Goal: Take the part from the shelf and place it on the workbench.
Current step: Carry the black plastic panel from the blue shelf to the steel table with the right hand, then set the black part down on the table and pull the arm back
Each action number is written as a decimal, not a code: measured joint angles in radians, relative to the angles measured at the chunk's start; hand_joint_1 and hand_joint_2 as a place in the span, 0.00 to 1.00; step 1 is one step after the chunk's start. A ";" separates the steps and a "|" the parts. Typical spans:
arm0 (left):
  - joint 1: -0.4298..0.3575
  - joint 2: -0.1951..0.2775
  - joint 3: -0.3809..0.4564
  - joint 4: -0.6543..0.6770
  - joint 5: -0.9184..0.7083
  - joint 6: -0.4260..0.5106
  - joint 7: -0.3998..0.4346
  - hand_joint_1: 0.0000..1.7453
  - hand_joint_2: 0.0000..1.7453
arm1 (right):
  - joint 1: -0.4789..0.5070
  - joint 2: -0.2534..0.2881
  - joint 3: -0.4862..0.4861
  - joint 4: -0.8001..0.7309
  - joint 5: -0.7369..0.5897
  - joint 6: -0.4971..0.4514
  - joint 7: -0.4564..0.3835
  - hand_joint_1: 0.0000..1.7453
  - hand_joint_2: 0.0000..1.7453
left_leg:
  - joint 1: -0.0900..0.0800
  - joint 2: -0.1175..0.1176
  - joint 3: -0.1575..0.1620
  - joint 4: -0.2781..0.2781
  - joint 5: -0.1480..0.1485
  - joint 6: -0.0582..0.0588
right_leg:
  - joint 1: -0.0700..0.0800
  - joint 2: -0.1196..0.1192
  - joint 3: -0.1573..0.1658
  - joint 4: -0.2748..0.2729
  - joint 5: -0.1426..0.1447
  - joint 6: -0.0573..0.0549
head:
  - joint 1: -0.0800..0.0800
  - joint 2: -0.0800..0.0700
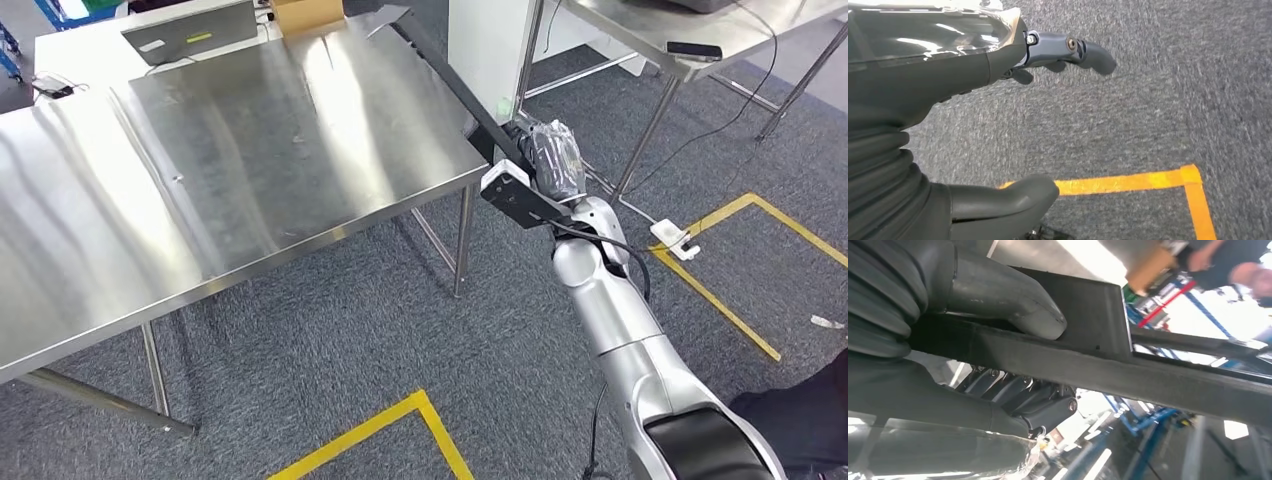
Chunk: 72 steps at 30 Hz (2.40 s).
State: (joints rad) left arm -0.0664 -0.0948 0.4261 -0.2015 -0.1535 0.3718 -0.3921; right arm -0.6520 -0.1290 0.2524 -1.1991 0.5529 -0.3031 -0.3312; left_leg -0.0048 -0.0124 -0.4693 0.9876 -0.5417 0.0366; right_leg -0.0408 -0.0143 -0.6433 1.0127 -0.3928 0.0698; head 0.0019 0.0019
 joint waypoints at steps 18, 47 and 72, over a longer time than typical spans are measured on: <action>0.012 0.007 0.018 -0.001 0.001 -0.005 -0.007 0.00 1.00 | -0.064 0.001 0.009 0.036 0.000 0.023 0.003 1.00 1.00 | -0.011 -0.001 -0.169 0.008 0.147 0.042 | 0.020 0.026 0.167 0.073 -0.131 -0.008 | 0.001 0.000; 0.005 0.011 0.033 0.003 -0.003 -0.008 -0.015 0.00 1.00 | -0.195 0.029 0.082 0.252 0.057 0.067 0.041 1.00 1.00 | 0.038 0.021 -0.192 0.014 0.144 -0.036 | -0.006 0.017 0.080 -0.039 -0.048 0.002 | 0.003 0.000; -0.004 0.011 0.041 0.002 -0.035 -0.005 0.003 0.00 1.00 | -0.237 0.132 0.198 0.371 0.212 0.069 0.151 1.00 1.00 | 0.033 0.034 -0.224 0.111 0.121 -0.048 | 0.017 -0.004 0.081 -0.033 -0.052 -0.051 | -0.002 0.000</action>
State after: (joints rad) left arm -0.0700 -0.0839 0.4672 -0.1994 -0.1886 0.3672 -0.3891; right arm -0.8894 0.0034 0.4503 -0.8276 0.7652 -0.2338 -0.1800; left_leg 0.0284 0.0217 -0.6938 1.0981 -0.4209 -0.0115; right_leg -0.0238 -0.0179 -0.5619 0.9795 -0.4449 0.0188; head -0.0001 0.0019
